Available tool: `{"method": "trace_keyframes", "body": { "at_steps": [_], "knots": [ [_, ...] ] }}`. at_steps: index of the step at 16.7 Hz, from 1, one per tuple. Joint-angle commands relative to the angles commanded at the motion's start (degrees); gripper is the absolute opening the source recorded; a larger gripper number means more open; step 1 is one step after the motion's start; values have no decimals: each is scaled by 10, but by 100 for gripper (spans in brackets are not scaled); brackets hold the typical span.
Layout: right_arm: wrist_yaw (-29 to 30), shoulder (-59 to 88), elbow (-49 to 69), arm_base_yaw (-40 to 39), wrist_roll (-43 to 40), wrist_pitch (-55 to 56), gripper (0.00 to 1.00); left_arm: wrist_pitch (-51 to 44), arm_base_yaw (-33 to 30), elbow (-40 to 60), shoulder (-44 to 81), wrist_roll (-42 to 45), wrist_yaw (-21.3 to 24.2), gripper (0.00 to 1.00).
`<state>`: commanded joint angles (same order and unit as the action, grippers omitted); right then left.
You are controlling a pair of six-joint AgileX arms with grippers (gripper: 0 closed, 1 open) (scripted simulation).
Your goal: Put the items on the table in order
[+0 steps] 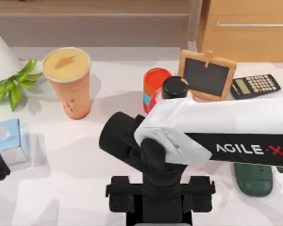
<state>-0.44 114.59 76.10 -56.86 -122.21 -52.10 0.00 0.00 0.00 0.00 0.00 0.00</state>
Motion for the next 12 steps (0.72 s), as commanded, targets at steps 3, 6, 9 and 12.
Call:
{"method": "trace_keyframes", "body": {
  "at_steps": [3, 6, 9, 12],
  "knots": [
    [10, -33, 33, -2, 35, 0, 100, 0, 0, 0, 0, 0, 0, 100],
    [25, -91, 94, 11, 117, -7, 100, 0, 0, 0, 0, 0, 0, 100],
    [31, -148, 150, 68, 232, -34, 100, 0, 0, 0, 0, 0, 0, 100],
    [26, -175, 186, 179, 359, -70, 100, 0, 0, 0, 0, 0, 0, 100]
  ]
}}
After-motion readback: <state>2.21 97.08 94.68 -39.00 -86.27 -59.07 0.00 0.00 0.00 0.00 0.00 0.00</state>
